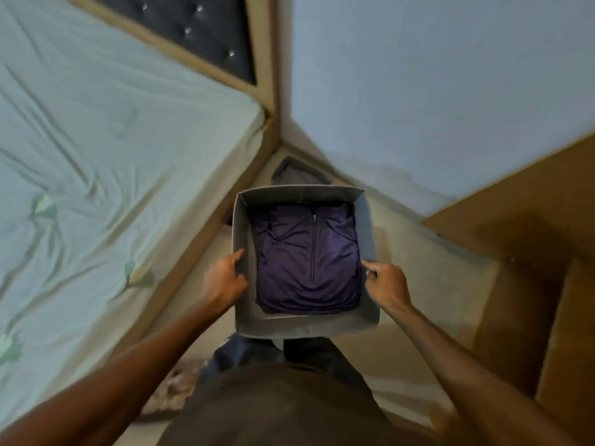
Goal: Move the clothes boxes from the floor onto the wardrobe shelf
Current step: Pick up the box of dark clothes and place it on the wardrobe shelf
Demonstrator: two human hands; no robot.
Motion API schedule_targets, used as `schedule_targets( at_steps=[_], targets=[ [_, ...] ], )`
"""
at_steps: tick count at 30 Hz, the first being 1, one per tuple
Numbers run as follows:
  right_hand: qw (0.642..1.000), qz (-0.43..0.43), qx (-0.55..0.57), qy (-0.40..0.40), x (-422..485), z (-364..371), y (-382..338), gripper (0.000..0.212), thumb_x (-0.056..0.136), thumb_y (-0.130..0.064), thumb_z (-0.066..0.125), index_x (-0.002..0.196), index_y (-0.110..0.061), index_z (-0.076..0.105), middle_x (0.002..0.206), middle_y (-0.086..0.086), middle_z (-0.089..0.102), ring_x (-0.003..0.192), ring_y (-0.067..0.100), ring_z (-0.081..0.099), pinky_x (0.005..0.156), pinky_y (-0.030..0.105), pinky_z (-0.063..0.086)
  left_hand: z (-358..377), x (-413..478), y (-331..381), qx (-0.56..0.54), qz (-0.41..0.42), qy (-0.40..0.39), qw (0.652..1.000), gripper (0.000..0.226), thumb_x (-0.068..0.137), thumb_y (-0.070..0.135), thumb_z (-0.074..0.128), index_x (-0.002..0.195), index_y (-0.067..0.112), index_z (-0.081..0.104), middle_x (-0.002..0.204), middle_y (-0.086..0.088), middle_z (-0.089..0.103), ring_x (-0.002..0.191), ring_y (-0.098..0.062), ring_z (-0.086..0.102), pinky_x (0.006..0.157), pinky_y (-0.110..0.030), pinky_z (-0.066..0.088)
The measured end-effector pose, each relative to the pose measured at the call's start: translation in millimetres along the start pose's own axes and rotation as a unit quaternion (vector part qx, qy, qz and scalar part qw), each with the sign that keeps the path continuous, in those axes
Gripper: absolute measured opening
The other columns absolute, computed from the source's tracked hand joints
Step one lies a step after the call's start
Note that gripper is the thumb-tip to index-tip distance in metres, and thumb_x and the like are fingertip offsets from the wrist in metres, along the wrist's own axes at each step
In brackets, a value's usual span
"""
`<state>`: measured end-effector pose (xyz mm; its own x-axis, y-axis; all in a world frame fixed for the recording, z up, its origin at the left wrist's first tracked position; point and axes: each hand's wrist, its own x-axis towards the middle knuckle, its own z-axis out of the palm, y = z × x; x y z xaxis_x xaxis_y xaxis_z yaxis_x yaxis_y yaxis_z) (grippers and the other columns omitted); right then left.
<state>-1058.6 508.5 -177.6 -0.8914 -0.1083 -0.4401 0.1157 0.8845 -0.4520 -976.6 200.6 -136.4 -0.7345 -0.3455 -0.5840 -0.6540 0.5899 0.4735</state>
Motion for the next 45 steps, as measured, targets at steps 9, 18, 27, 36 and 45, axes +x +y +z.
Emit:
schedule_targets(
  at_steps=[9,18,27,36,45],
  targets=[
    [0.957,0.203,0.109,0.176,-52.3,-62.4,48.7,0.037,0.088,-0.003,0.049,0.119,-0.015,0.067,0.120,0.015,0.066,0.107,0.035,0.063,0.082,0.032,0.051,8.8,61.2,145.2,0.112,0.226,-0.111,0.961,0.072,0.076,0.002,0.057,0.145,0.018,0.043,0.134,-0.012,0.060,0.117,-0.026,0.061,0.097,-0.037,0.051],
    [0.855,0.343,0.162,0.352,-130.2,-138.7,105.0,0.041,0.089,-0.003,0.047,0.123,-0.019,0.064,0.116,0.014,0.069,0.094,0.034,0.065,0.067,0.027,0.045,70.6,26.1,317.0,0.143,0.440,-0.172,0.870,0.064,0.076,0.001,0.057,0.137,0.016,0.053,0.124,-0.013,0.066,0.109,-0.030,0.066,0.092,-0.040,0.053],
    [0.768,0.366,0.171,0.498,-180.7,-266.0,224.5,0.039,0.093,-0.003,0.043,0.122,-0.018,0.065,0.119,0.010,0.068,0.060,0.017,0.060,0.046,0.017,0.038,182.0,-62.3,503.9,0.075,0.564,-0.177,0.803,0.051,0.086,0.013,0.054,0.136,0.027,0.055,0.125,-0.004,0.067,0.099,-0.025,0.068,0.088,-0.038,0.056],
    [0.682,0.428,0.168,0.569,-280.0,-336.3,333.3,0.039,0.093,-0.007,0.043,0.122,-0.023,0.065,0.124,0.007,0.066,0.074,0.023,0.066,0.061,0.026,0.051,301.5,-175.3,634.2,0.054,0.638,-0.249,0.726,0.048,0.078,0.025,0.053,0.122,0.036,0.065,0.117,0.007,0.071,0.088,-0.011,0.070,0.082,-0.030,0.057],
    [0.610,0.518,0.170,0.575,-352.0,-333.2,400.7,0.034,0.093,-0.012,0.047,0.119,-0.021,0.067,0.124,0.009,0.066,0.086,0.028,0.067,0.065,0.023,0.048,407.6,-266.7,685.6,0.113,0.713,-0.298,0.625,0.044,0.084,0.016,0.053,0.126,0.023,0.064,0.124,-0.002,0.068,0.107,-0.025,0.066,0.091,-0.036,0.055]
  ],
)
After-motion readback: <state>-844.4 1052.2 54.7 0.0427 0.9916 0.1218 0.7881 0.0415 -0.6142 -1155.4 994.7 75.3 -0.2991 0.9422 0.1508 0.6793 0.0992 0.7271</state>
